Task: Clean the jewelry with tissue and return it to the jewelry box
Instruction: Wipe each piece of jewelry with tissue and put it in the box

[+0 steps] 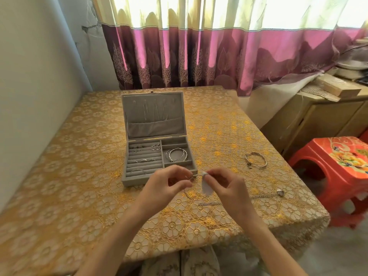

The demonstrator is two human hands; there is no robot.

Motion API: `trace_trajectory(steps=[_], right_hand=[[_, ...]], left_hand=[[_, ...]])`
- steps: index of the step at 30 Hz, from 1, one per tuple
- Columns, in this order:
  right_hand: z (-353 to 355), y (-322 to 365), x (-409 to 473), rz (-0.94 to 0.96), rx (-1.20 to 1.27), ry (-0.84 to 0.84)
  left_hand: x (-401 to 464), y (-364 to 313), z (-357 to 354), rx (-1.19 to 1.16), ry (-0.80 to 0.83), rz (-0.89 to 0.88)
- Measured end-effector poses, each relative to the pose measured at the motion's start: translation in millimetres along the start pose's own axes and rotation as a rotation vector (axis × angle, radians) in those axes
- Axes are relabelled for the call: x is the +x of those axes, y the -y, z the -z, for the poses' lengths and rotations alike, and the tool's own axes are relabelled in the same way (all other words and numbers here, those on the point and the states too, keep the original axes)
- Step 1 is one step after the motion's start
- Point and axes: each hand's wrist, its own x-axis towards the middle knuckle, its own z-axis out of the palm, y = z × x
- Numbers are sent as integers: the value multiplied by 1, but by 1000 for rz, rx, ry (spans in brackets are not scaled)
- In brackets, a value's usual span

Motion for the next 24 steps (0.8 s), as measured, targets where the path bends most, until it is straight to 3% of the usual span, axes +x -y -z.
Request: trace_trajectory(steps=[4, 8, 12, 19, 24], right_hand=[[-12, 2, -8, -23, -10, 75], [-24, 7, -11, 71, -171, 153], [-29, 11, -12, 132, -250, 139], [-31, 18, -22, 110, -179, 127], [-25, 16, -29, 29, -97, 99]], left_hand=[[-14, 4, 3, 20, -93, 18], [-22, 4, 2, 150, -90, -25], [-28, 3, 2, 159, -131, -36], [-37, 1, -1, 191, -186, -44], [-43, 0, 1, 55, -271, 26]])
